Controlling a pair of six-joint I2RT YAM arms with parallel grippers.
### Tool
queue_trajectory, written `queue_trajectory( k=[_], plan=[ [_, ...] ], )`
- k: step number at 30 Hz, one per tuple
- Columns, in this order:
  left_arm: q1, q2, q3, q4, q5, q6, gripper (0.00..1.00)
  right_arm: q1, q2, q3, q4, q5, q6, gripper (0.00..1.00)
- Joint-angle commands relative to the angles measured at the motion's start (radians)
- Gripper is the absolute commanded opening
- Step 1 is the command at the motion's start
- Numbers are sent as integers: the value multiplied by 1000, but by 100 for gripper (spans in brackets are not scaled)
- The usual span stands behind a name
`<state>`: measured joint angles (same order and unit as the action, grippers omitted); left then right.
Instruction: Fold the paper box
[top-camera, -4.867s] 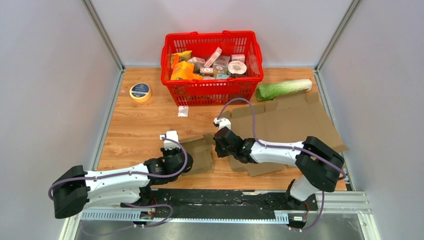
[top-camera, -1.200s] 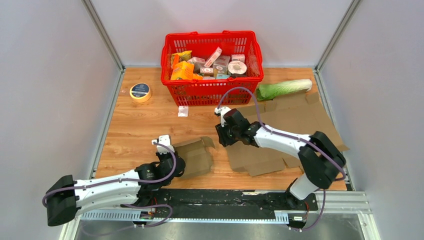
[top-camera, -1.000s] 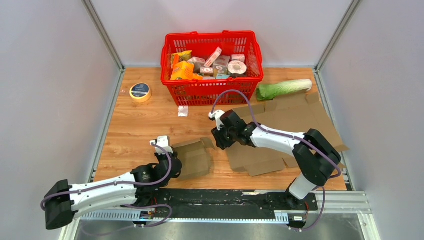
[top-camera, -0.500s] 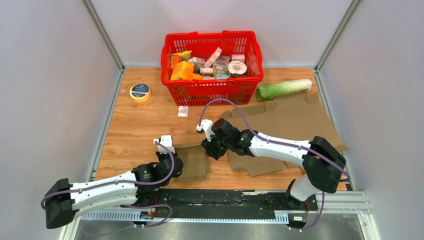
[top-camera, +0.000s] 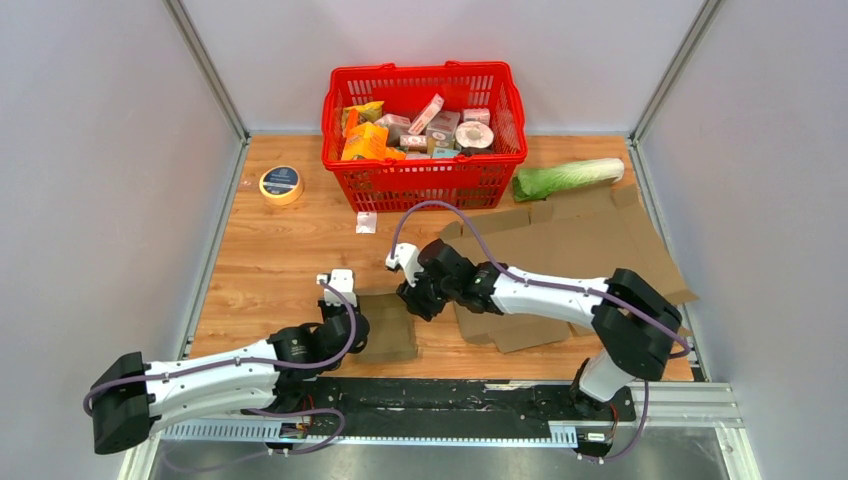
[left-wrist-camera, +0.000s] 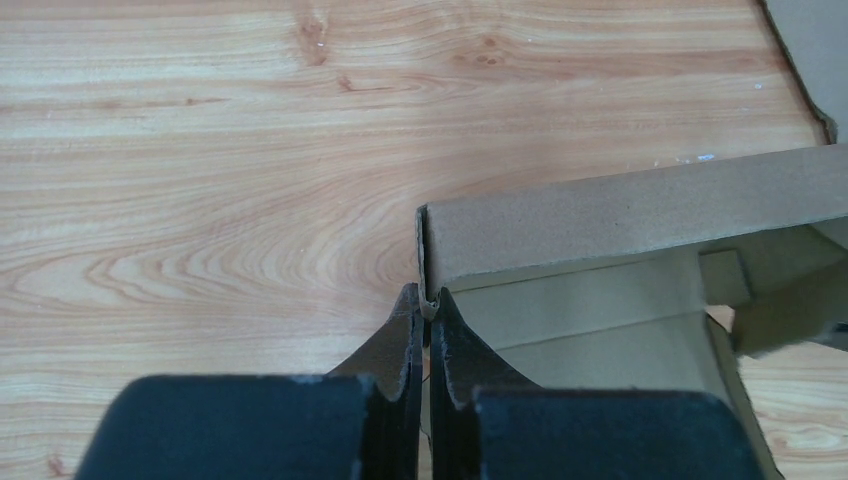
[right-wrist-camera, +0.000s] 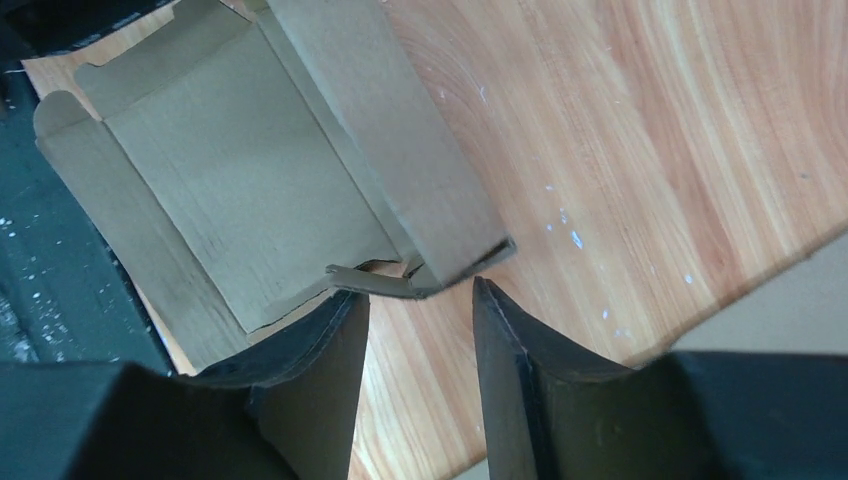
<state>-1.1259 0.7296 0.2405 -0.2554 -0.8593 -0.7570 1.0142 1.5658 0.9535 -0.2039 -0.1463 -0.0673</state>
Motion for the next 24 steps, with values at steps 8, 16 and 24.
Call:
queue_trajectory(
  k=[8, 16, 24],
  plan=[
    [-3, 45, 11, 122, 71, 62, 0, 40, 62, -27, 302, 125, 61, 41],
    [-5, 63, 13, 124, 79, 19, 0, 109, 77, -68, 432, 381, 184, 33],
    [-5, 71, 19, 110, 66, -21, 0, 152, 119, -96, 492, 508, 234, 21]
  ],
)
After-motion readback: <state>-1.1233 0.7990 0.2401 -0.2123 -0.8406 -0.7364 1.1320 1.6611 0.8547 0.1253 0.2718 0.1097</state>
